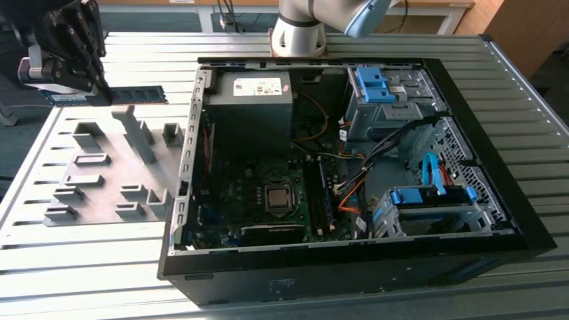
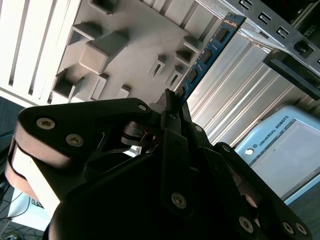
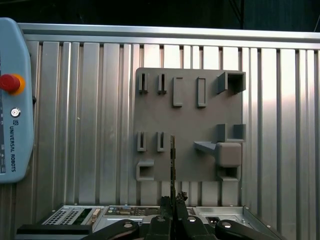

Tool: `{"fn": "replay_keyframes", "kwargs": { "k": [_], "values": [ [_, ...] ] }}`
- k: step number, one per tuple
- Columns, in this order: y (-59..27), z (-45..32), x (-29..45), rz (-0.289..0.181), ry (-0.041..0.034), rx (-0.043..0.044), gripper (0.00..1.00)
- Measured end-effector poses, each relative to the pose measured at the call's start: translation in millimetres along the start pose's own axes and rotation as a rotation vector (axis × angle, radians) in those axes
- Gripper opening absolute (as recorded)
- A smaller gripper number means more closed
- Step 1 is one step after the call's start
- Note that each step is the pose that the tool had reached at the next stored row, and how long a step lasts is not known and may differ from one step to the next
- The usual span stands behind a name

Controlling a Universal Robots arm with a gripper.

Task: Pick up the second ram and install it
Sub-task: 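Pick up the second ram and move it above second insertion slot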

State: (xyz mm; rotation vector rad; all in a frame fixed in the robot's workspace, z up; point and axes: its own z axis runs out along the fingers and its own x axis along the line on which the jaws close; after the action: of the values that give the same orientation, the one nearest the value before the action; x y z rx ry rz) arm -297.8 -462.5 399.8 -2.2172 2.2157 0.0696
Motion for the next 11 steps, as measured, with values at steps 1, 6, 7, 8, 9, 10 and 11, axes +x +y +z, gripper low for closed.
{"fn": "replay_keyframes", "kwargs": {
  "k": [1,6,7,8,9,10,11],
  "values": [
    [-0.4,0.0,0.0,0.000,0.0000,0.0001,0.14],
    [-2.5,0.0,0.0,0.000,0.0000,0.0002,0.14],
    [-2.9,0.0,0.0,0.000,0.0000,0.0001,0.14],
    [-3.3,-0.1,0.0,0.000,0.0000,0.0000,0.14],
    [-3.7,-0.1,0.0,0.000,-0.0001,0.0000,0.14],
    [-4.1,-0.1,0.0,0.000,-0.0001,0.0000,0.14],
    [-4.5,-0.1,0.0,0.000,0.0000,0.0000,0.14]
  ]
}}
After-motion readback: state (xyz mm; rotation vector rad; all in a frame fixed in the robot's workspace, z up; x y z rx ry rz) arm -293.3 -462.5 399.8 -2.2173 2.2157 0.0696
